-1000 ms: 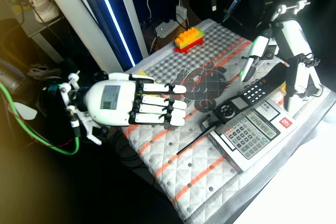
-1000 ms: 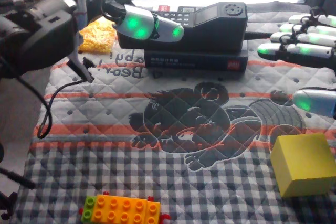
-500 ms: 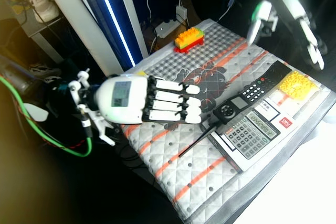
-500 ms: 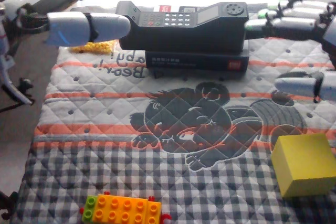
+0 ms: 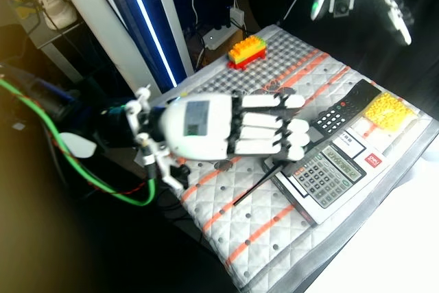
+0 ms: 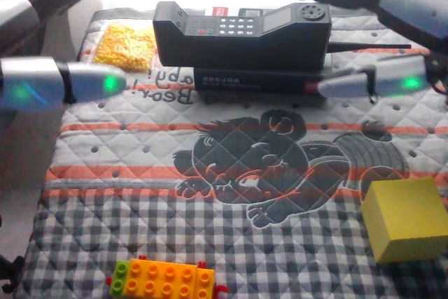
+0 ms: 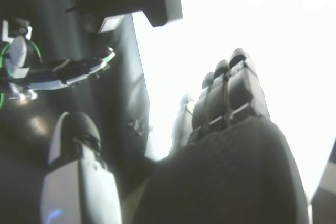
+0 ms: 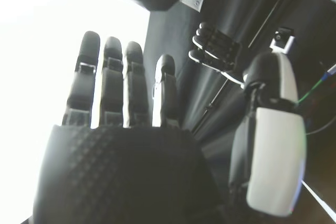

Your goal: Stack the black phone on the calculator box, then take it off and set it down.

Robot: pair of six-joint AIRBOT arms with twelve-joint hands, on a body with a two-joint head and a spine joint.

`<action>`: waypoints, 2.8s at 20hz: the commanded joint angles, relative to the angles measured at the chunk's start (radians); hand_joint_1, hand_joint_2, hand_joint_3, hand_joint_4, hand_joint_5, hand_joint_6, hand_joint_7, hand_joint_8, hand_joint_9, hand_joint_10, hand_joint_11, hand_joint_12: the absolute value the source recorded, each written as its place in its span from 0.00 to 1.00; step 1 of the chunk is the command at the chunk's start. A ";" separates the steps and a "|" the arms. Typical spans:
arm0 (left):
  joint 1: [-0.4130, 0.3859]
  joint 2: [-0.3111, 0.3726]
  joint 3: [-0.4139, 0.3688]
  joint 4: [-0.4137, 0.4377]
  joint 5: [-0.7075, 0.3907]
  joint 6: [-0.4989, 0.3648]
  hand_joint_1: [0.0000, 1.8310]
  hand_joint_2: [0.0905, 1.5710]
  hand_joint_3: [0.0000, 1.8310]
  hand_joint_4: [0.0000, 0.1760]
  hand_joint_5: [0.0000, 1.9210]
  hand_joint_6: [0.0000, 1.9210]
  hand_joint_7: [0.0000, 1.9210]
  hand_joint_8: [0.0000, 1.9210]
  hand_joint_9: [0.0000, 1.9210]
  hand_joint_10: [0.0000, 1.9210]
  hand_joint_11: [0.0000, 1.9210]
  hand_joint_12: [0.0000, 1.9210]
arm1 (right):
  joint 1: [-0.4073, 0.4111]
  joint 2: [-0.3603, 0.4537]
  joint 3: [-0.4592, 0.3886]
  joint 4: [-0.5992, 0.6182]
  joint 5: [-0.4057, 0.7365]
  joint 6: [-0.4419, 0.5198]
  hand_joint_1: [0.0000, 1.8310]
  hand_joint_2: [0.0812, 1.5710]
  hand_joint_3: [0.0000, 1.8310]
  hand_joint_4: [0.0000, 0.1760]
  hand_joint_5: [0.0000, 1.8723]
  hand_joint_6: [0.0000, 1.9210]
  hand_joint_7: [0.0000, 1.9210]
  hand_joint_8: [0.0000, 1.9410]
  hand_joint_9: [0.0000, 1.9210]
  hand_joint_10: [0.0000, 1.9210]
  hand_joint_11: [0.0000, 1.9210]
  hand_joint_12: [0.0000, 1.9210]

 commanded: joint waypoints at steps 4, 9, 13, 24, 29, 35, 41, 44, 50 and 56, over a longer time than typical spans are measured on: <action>0.013 0.012 -0.012 -0.023 -0.150 -0.003 0.39 0.57 0.00 1.00 0.00 0.00 0.00 0.00 0.00 0.00 0.00 0.00 | 0.088 -0.081 0.087 0.030 -0.011 0.001 0.31 0.56 0.00 1.00 0.09 0.00 0.15 0.00 0.25 0.03 0.01 0.73; 0.027 -0.004 -0.010 -0.028 -0.138 -0.003 0.40 0.58 0.00 1.00 0.01 0.00 0.00 0.00 0.00 0.00 0.00 0.00 | 0.137 -0.165 0.185 0.031 -0.138 0.000 0.41 0.57 0.00 0.93 0.14 0.00 0.19 0.00 0.37 0.09 0.28 0.68; 0.032 -0.008 -0.009 -0.033 -0.134 -0.003 0.43 0.57 0.00 1.00 0.00 0.00 0.00 0.00 0.00 0.00 0.00 0.00 | 0.153 -0.182 0.220 0.030 -0.188 0.000 0.44 0.59 0.00 0.86 0.17 0.00 0.27 0.00 0.29 0.06 0.08 0.76; 0.048 -0.016 -0.009 -0.049 -0.138 -0.003 0.42 0.59 0.00 1.00 0.01 0.00 0.00 0.00 0.00 0.00 0.00 0.00 | 0.153 -0.183 0.216 0.030 -0.190 0.000 0.68 0.67 0.00 0.11 0.56 0.44 0.55 0.48 0.53 0.39 0.42 0.63; 0.062 -0.018 -0.011 -0.058 -0.141 -0.003 0.38 0.61 0.01 1.00 0.02 0.00 0.00 0.00 0.00 0.00 0.00 0.00 | 0.153 -0.128 0.150 0.028 -0.105 0.000 0.68 0.66 0.00 0.00 0.52 0.54 0.63 0.32 0.65 0.28 0.52 0.65; 0.083 0.000 -0.029 -0.072 -0.162 -0.004 0.39 0.60 0.00 0.95 0.03 0.00 0.00 0.00 0.00 0.00 0.00 0.00 | 0.141 0.013 0.031 -0.006 -0.030 0.000 0.69 0.66 0.00 0.00 0.53 0.50 0.64 0.30 0.67 0.25 0.55 0.64; 0.113 0.015 -0.041 -0.097 -0.185 -0.004 0.36 0.61 0.00 1.00 0.02 0.00 0.00 0.00 0.00 0.00 0.00 0.00 | 0.053 0.077 -0.050 -0.085 -0.030 0.001 0.74 0.65 0.01 0.00 0.52 0.53 0.60 0.32 0.55 0.47 0.45 0.58; 0.114 0.015 -0.043 -0.097 -0.187 -0.004 0.39 0.61 0.00 1.00 0.02 0.00 0.00 0.00 0.00 0.00 0.00 0.00 | 0.004 0.119 -0.099 -0.119 -0.024 0.001 0.69 0.66 0.00 0.00 0.54 0.47 0.61 0.37 0.58 0.33 0.50 0.59; 0.134 0.021 -0.050 -0.106 -0.197 -0.004 0.37 0.61 0.00 0.99 0.03 0.00 0.00 0.00 0.00 0.00 0.00 0.00 | -0.091 0.178 -0.148 -0.092 -0.010 0.001 0.69 0.65 0.00 0.00 0.57 0.39 0.63 0.38 0.62 0.29 0.46 0.64; 0.136 0.021 -0.051 -0.108 -0.199 -0.004 0.35 0.62 0.00 1.00 0.02 0.00 0.00 0.00 0.00 0.00 0.00 0.00 | -0.232 0.169 -0.156 0.046 0.082 0.001 0.68 0.66 0.00 0.12 0.57 0.40 0.59 0.42 0.57 0.12 0.26 0.59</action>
